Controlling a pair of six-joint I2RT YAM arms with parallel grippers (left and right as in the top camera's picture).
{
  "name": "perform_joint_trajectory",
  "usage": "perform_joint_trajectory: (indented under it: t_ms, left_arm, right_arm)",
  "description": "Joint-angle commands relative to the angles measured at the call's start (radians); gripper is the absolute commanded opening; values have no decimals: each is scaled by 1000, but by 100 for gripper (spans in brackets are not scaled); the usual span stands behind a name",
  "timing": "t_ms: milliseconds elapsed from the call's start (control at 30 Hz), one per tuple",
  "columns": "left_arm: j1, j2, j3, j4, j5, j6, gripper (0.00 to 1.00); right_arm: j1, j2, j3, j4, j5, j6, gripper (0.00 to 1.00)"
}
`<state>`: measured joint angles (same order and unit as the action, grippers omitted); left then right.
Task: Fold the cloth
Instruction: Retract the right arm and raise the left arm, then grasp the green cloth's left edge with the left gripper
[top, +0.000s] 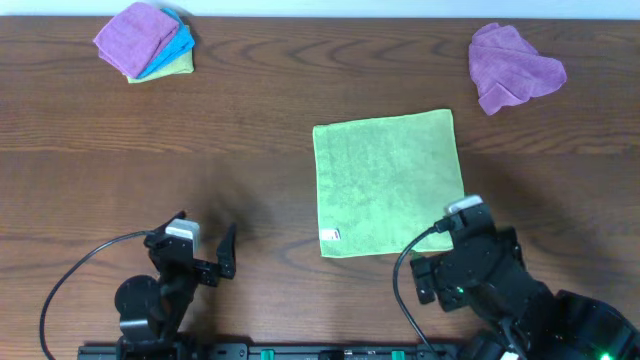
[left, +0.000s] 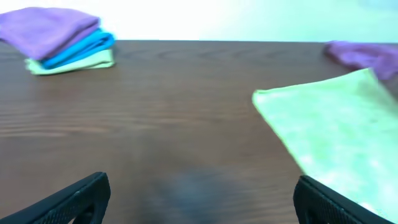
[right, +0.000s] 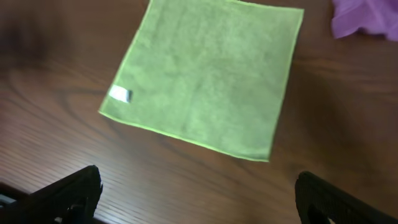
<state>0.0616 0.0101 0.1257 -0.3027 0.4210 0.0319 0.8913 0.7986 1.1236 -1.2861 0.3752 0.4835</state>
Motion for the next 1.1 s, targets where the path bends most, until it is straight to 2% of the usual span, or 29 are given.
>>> perform_joint_trajectory:
  t_ms: [0, 67, 100, 200, 267, 467, 567, 733, 933, 1067]
  left_arm:
    - [-3, -6, -8, 0, 77, -221, 95]
    - [-3, -6, -8, -16, 94, -411, 95]
    - [-3, -6, -8, -11, 138, -462, 95]
    - [-3, -6, -8, -12, 245, -486, 95]
    - [-3, -6, -8, -34, 264, -488, 95]
    - [-6, -6, -8, -29, 293, -668, 95]
    - [-62, -5, -8, 30, 331, -662, 95]
    - [-159, 43, -8, 148, 311, -660, 96]
    - [-238, 341, 32, 264, 284, -568, 97]
    - [-291, 573, 146, 263, 241, -436, 96]
  right_arm:
    - [-2, 1, -2, 24, -26, 134, 99]
    - [-3, 8, -2, 47, -25, 156, 99]
    - [-7, 15, -2, 56, -27, 182, 99]
    - [-22, 36, -2, 68, -80, 270, 99]
    - [-26, 52, -2, 69, -127, 310, 99]
    - [-26, 92, -2, 76, -206, 348, 99]
    - [-26, 101, -2, 74, -207, 349, 99]
    - [-58, 103, -2, 14, -108, 349, 99]
    - [-233, 103, -2, -2, -113, 247, 99]
    - [-347, 103, -2, -1, -118, 151, 99]
